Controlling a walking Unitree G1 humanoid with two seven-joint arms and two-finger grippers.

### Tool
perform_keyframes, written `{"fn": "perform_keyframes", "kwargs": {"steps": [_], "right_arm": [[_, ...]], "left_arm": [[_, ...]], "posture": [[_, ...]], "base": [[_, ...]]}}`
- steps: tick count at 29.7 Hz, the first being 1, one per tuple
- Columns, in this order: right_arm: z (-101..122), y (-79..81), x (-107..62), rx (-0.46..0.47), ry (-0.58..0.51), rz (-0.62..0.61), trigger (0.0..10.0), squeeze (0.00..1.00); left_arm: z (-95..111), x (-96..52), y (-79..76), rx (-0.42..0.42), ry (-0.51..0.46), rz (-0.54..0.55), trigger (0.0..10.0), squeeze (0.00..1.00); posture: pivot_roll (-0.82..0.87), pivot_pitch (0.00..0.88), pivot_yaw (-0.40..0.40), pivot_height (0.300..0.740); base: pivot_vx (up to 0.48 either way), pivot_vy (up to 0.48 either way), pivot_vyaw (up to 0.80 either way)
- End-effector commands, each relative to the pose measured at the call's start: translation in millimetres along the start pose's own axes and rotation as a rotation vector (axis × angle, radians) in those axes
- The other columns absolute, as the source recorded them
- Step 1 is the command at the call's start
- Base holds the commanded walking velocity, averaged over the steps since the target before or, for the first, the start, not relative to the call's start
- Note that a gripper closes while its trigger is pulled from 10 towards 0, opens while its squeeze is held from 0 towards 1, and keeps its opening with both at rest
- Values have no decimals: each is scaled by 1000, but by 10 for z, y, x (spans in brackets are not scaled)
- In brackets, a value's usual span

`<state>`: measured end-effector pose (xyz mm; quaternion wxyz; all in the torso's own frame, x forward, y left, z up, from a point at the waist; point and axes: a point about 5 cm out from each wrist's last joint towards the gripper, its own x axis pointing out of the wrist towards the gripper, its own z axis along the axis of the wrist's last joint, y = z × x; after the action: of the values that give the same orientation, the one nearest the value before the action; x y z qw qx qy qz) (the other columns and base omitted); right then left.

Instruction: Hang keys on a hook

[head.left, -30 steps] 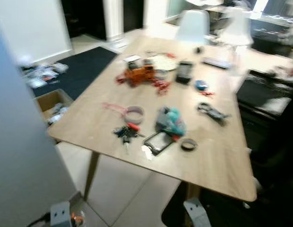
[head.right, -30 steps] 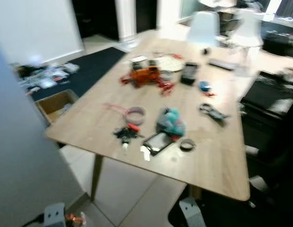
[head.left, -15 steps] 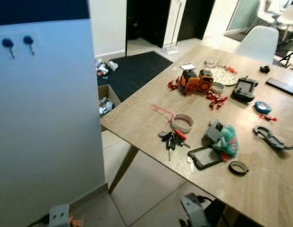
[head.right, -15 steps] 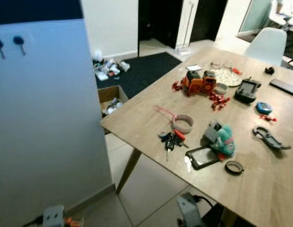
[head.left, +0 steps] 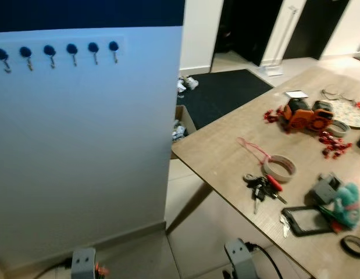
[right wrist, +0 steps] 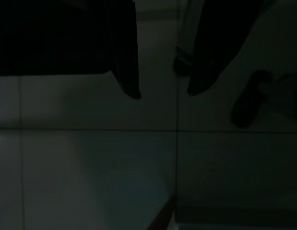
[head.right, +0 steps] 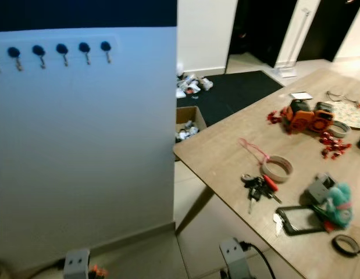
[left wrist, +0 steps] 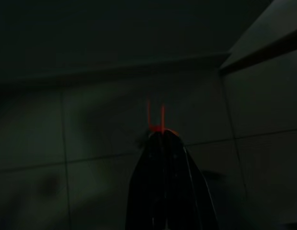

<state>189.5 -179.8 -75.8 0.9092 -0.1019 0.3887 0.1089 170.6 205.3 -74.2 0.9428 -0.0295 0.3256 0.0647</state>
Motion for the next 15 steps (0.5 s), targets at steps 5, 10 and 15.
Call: {"fn": "perform_keyframes", "kwargs": {"steps": [5,10,15], "right_arm": [[45,-16,15,33,-12,-22,10000,0],[65,-27,19,32,-19,-30,10000,0],[66,-34,19,33,-20,-36,10000,0]], "left_arm": [[47,14,-47,31,-28,-16,10000,0],[160,44,-100,38,-87,-35,10000,0],[187,39,-133,50,-109,-50,10000,0]], "posture": [[66,81,-68,740],[66,76,-67,740],[69,71,-67,740]], "base": [[0,0,800],[0,0,800],[0,0,800]]}}
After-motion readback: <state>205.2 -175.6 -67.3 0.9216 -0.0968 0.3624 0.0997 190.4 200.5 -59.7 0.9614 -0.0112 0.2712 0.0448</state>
